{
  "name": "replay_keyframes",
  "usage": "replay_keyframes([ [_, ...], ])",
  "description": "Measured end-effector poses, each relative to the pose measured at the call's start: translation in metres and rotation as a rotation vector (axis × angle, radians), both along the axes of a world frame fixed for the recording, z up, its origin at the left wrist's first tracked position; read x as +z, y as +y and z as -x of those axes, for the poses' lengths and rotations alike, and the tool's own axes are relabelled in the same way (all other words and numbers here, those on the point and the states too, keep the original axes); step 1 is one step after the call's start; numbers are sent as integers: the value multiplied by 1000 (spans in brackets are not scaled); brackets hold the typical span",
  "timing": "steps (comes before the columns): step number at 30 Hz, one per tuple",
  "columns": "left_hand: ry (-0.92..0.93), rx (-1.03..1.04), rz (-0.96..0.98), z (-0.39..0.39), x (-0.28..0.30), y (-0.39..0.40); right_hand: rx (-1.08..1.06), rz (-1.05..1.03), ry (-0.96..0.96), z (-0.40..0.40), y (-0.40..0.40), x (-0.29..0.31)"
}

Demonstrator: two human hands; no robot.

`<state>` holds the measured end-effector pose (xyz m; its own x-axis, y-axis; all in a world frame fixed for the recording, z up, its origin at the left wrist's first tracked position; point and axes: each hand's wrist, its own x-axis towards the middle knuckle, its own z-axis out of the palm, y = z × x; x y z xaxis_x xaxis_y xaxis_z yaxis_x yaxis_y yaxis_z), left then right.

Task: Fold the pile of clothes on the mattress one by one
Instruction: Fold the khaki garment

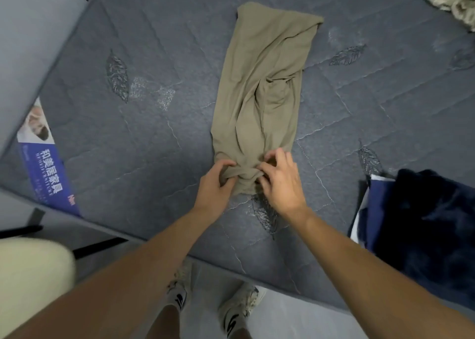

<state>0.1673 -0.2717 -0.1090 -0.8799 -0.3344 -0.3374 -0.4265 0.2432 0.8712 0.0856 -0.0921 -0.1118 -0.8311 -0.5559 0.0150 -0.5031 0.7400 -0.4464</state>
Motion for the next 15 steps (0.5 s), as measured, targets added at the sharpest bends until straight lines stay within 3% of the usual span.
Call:
replay_keyframes([
  [3, 42, 75, -95, 18, 46, -7, 40, 131, -153, 13, -8, 46],
  [6, 94, 86, -237, 35, 105, -16, -73, 228, -226, 24, -22, 104],
  [10, 231, 38, -387, 67, 216, -27, -184, 471, -274, 48, -56, 224],
  [15, 428, -1, -331, 102, 358, -43, -198, 608, -231, 83, -84, 380],
])
